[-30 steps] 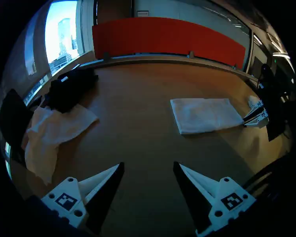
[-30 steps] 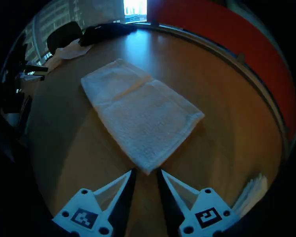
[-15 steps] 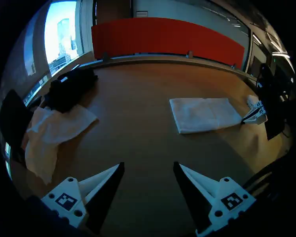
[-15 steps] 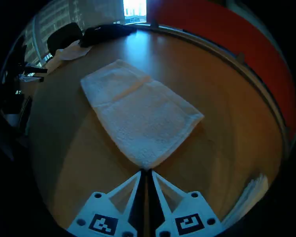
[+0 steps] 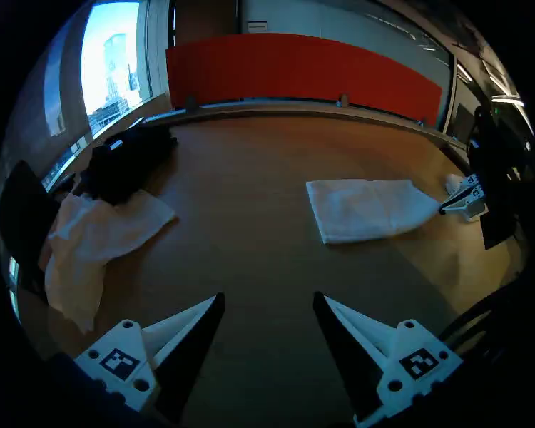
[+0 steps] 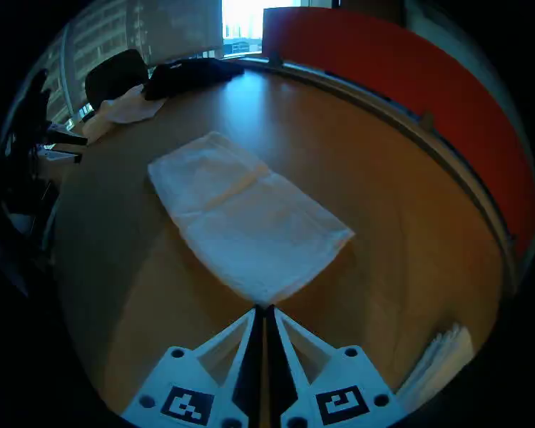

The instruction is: Fold towel

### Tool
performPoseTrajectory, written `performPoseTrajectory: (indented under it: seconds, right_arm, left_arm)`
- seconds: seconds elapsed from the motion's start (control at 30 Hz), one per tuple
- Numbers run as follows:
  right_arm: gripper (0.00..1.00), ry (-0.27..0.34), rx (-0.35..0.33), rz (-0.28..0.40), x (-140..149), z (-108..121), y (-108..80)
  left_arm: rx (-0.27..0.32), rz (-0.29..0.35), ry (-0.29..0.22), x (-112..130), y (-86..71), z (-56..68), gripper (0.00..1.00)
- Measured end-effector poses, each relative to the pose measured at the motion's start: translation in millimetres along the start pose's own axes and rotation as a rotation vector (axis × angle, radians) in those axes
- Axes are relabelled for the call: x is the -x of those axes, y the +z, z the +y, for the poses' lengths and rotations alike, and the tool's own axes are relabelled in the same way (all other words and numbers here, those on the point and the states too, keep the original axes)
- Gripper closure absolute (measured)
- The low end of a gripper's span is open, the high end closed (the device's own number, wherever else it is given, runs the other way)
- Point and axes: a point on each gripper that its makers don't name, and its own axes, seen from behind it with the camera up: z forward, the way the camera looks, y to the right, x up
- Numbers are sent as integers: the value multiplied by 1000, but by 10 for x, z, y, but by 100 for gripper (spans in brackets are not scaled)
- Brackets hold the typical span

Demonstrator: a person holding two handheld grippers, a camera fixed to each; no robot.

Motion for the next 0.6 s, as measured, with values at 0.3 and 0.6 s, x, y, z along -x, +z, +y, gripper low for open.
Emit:
performPoseTrajectory:
  seconds: [0.3,0.6]
  right_arm:
    - [97,-31,25,52,-279,68,-180]
    - [97,-66,44,81,-468,123,-357]
  left_arm:
    - [2,1,8,-12,-5,-3,8]
    - [3,4,10,-19,-36,-11,8]
